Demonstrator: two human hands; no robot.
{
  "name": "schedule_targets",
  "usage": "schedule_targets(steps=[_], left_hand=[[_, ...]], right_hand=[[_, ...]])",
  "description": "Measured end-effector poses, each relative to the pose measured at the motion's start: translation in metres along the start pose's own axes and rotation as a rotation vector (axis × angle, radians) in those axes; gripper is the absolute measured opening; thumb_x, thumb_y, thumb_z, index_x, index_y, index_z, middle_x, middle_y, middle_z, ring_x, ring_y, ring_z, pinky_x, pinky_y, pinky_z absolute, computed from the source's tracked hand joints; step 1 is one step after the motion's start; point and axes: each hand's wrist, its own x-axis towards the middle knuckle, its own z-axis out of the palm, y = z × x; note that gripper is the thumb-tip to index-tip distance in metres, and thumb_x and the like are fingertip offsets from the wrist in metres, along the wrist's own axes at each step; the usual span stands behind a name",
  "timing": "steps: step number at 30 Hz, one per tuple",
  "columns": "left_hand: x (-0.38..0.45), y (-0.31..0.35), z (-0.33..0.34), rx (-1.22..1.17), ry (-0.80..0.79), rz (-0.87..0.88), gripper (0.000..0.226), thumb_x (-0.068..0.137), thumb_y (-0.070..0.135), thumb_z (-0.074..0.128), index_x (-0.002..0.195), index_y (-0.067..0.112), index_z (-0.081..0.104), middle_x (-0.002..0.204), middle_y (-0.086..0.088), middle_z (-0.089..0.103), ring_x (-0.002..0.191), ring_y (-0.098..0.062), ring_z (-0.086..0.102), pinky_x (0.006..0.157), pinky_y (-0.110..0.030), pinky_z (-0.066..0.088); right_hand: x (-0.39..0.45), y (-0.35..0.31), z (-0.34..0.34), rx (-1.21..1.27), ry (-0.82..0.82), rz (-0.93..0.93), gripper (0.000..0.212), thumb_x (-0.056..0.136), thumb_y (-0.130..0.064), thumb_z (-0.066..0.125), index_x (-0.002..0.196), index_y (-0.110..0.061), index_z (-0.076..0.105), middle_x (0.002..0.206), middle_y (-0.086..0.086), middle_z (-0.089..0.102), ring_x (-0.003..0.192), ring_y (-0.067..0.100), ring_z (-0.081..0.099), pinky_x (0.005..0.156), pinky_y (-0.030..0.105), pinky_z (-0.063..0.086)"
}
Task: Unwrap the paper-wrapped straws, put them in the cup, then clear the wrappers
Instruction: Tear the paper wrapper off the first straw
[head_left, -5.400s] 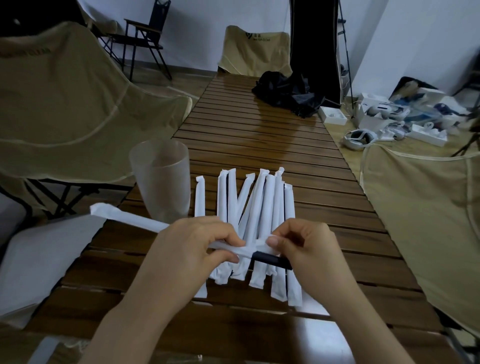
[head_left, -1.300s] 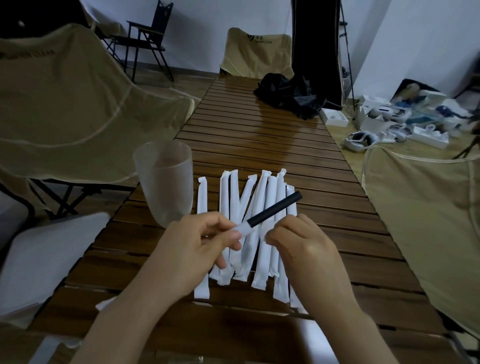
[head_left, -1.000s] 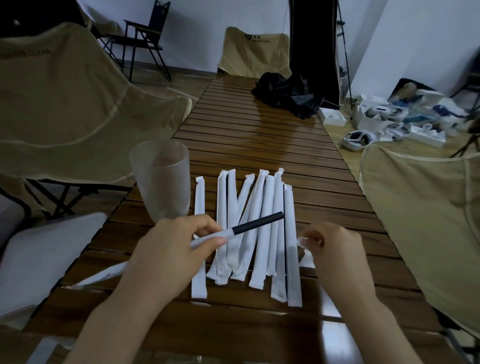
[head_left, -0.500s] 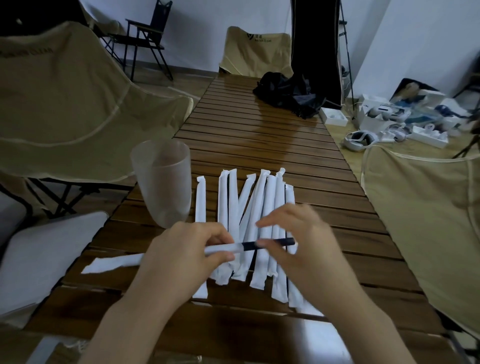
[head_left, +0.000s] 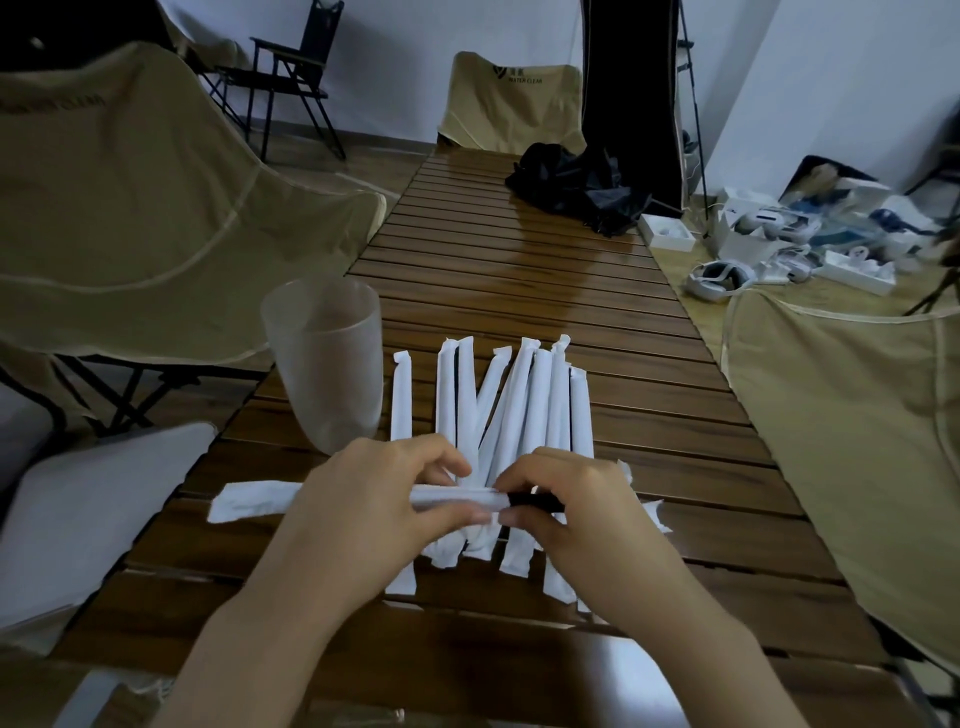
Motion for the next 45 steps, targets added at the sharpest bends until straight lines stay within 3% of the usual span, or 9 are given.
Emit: schedule_targets(steps=[3, 7, 10, 18, 24, 30, 36, 41, 45], left_hand=[[-0.003, -0.006, -0.004, 0.074, 0.008, -0.015, 0.04, 0.078, 0.069, 0.045, 0.098, 0.043, 0.066, 0.085, 0.022, 0.066, 0.08, 0.002, 0.059, 0.066, -0.011, 0.042], [-0.003, -0.002, -0.004, 0.083, 0.032, 0.028, 0.029, 0.082, 0.064, 0.049, 0.095, 0.044, 0.066, 0.081, 0.021, 0.065, 0.078, 0.002, 0.058, 0.067, -0.01, 0.044], [-0.002, 0.005, -0.001, 0.082, 0.049, 0.07, 0.03, 0.082, 0.065, 0.047, 0.096, 0.047, 0.066, 0.083, 0.023, 0.066, 0.08, 0.004, 0.058, 0.067, -0.008, 0.04], [0.001, 0.007, 0.009, -0.009, 0.165, 0.069, 0.011, 0.084, 0.05, 0.059, 0.087, 0.047, 0.07, 0.076, 0.031, 0.064, 0.079, 0.008, 0.059, 0.066, -0.008, 0.044], [0.001, 0.01, 0.01, -0.061, 0.173, 0.068, 0.01, 0.083, 0.05, 0.062, 0.086, 0.047, 0.07, 0.079, 0.03, 0.065, 0.08, 0.008, 0.061, 0.069, -0.011, 0.046], [-0.004, 0.022, 0.01, -0.099, 0.266, -0.001, 0.006, 0.083, 0.044, 0.064, 0.077, 0.046, 0.065, 0.075, 0.028, 0.065, 0.078, 0.005, 0.061, 0.067, -0.012, 0.043], [-0.003, 0.024, 0.01, -0.281, 0.246, -0.117, 0.007, 0.082, 0.034, 0.07, 0.076, 0.039, 0.07, 0.077, 0.023, 0.068, 0.081, 0.001, 0.065, 0.079, -0.032, 0.055], [-0.001, 0.024, 0.007, -0.294, 0.139, -0.196, 0.004, 0.084, 0.037, 0.068, 0.083, 0.039, 0.071, 0.069, 0.024, 0.064, 0.065, 0.006, 0.061, 0.061, -0.01, 0.044], [0.001, 0.024, 0.003, -0.316, 0.124, -0.203, 0.005, 0.085, 0.036, 0.067, 0.084, 0.037, 0.072, 0.071, 0.02, 0.066, 0.066, 0.004, 0.062, 0.059, -0.011, 0.042]], right_hand=[[0.0, 0.006, -0.005, 0.018, 0.018, 0.064, 0.015, 0.084, -0.019, 0.07, 0.096, -0.029, 0.069, 0.089, -0.015, 0.064, 0.081, 0.004, 0.059, 0.077, 0.024, 0.052], [-0.003, 0.002, -0.005, 0.07, 0.03, 0.035, 0.008, 0.085, -0.029, 0.067, 0.093, -0.032, 0.069, 0.088, -0.019, 0.065, 0.082, 0.001, 0.059, 0.073, 0.015, 0.049], [-0.001, -0.003, -0.002, 0.085, 0.088, 0.058, 0.008, 0.088, -0.02, 0.065, 0.084, -0.025, 0.071, 0.081, -0.012, 0.066, 0.074, 0.003, 0.059, 0.066, 0.012, 0.044], [0.003, -0.01, -0.003, 0.113, 0.137, 0.147, 0.013, 0.088, -0.014, 0.064, 0.082, -0.024, 0.07, 0.083, -0.008, 0.067, 0.073, 0.007, 0.061, 0.07, 0.021, 0.051], [-0.002, -0.009, 0.004, 0.047, 0.296, -0.014, 0.026, 0.08, 0.002, 0.068, 0.072, -0.022, 0.065, 0.072, -0.012, 0.062, 0.067, 0.002, 0.056, 0.062, 0.011, 0.043], [-0.001, -0.012, 0.005, -0.01, 0.446, -0.146, 0.022, 0.076, 0.003, 0.063, 0.071, -0.019, 0.063, 0.069, -0.01, 0.058, 0.066, 0.006, 0.053, 0.058, 0.022, 0.044], [-0.002, -0.017, 0.005, -0.127, 0.54, -0.254, 0.018, 0.071, 0.004, 0.061, 0.069, -0.014, 0.064, 0.068, -0.006, 0.056, 0.065, 0.01, 0.045, 0.055, 0.027, 0.04], [-0.002, -0.015, 0.01, -0.168, 0.531, -0.27, 0.025, 0.065, 0.011, 0.06, 0.07, -0.013, 0.061, 0.071, -0.003, 0.055, 0.067, 0.012, 0.042, 0.058, 0.025, 0.038], [-0.004, -0.019, 0.009, -0.145, 0.542, -0.27, 0.022, 0.074, 0.004, 0.046, 0.071, -0.012, 0.062, 0.072, -0.003, 0.054, 0.069, 0.012, 0.042, 0.058, 0.021, 0.036]])
